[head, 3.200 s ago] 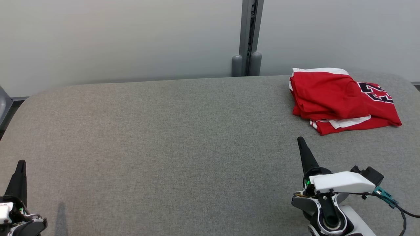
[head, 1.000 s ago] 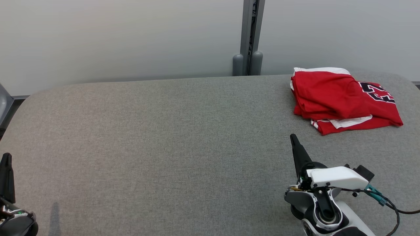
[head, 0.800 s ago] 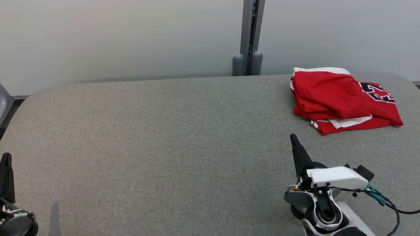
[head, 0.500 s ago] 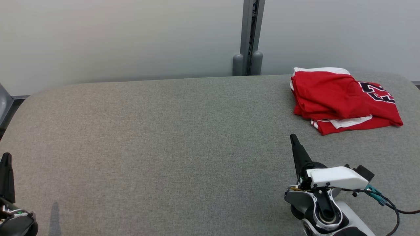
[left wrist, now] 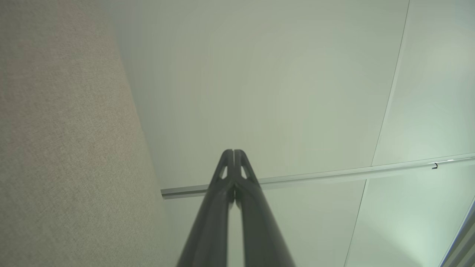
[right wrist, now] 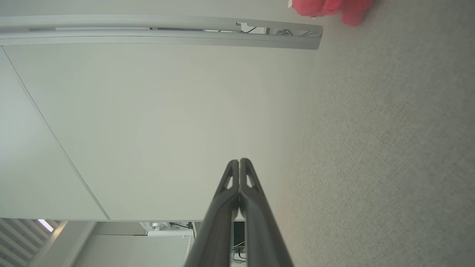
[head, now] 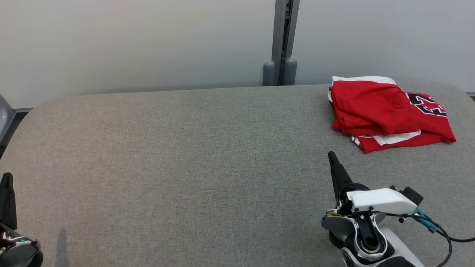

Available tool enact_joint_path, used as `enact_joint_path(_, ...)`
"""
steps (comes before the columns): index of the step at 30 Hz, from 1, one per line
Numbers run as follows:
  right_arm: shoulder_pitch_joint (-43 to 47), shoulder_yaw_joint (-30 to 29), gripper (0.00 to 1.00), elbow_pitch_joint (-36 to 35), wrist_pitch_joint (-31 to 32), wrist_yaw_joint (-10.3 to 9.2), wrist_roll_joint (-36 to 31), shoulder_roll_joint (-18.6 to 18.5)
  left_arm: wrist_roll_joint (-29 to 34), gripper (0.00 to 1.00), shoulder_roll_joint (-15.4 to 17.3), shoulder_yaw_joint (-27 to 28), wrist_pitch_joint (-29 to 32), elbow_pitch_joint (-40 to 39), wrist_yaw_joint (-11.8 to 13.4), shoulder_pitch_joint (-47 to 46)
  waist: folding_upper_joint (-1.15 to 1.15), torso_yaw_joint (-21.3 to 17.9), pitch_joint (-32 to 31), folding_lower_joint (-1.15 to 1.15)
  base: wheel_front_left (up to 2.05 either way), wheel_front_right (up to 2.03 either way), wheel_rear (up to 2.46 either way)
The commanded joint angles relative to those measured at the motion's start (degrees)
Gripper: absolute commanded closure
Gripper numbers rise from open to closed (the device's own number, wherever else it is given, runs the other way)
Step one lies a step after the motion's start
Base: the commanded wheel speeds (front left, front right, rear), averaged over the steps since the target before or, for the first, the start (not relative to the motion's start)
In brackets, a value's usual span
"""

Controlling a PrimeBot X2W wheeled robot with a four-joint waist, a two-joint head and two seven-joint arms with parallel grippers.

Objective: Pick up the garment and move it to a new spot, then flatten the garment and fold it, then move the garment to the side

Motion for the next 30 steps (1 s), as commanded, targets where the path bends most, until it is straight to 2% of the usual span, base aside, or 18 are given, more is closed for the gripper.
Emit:
enact_joint_path(1,-0.32,-0.20,1.00,-0.02,-0.16,0.12,0.17,-0.33,-0.22,1.00,0.20,-0.07,-0.03,-0.04,-0.29,-0.25,0.00,0.00,0.00,0.00,0.00,0.00,0.00)
enact_joint_path(30,-0.32,-0.19,1.00,-0.03,-0.16,0.12,0.18,-0.33,-0.38,1.00,0.28,-0.23,-0.19,-0.05,-0.29,-0.16,0.00,0.00,0.00,0.00,0.00,0.00,0.00)
